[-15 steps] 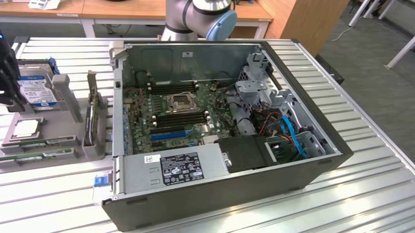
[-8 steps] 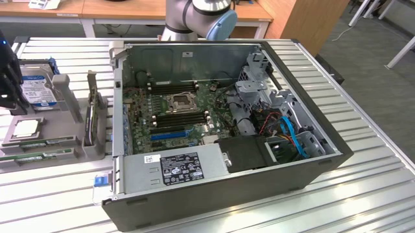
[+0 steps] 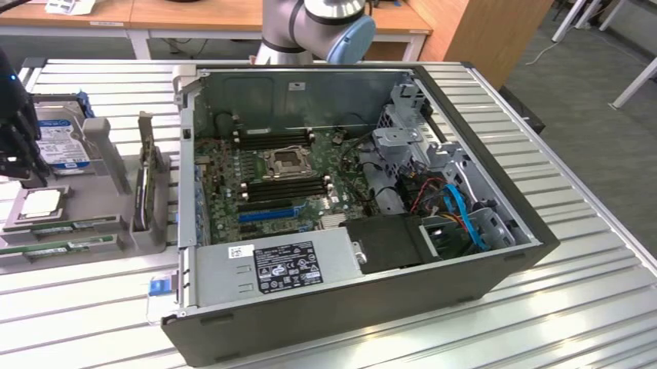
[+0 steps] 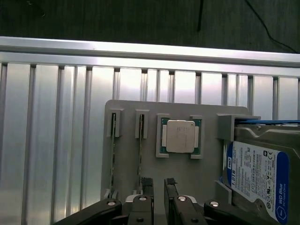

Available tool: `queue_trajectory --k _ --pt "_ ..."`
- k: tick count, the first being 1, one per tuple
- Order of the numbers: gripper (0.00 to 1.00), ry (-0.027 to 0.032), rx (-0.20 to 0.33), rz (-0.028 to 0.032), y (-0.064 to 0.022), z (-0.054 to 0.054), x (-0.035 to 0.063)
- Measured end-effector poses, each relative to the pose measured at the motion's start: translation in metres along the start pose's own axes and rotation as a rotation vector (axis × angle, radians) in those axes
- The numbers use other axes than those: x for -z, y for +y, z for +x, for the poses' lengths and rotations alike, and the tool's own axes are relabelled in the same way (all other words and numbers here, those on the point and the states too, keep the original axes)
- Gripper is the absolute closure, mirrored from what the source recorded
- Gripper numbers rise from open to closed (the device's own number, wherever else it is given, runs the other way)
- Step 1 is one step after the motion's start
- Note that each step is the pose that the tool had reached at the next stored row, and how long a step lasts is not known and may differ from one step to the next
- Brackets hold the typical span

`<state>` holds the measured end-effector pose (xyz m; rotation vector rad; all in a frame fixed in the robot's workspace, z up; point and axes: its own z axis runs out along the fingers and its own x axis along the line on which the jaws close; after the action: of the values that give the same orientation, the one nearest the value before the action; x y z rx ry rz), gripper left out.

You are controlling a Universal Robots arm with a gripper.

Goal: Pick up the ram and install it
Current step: 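Pick up the ram and move it above insertion slot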

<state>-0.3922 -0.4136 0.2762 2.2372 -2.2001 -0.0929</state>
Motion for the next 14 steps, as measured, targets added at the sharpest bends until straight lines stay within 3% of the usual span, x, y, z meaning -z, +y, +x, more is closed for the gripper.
queue_trajectory --k 14 --pt "0.76 -0.0017 0.0 0.0 -0.0007 0.001 -0.0166"
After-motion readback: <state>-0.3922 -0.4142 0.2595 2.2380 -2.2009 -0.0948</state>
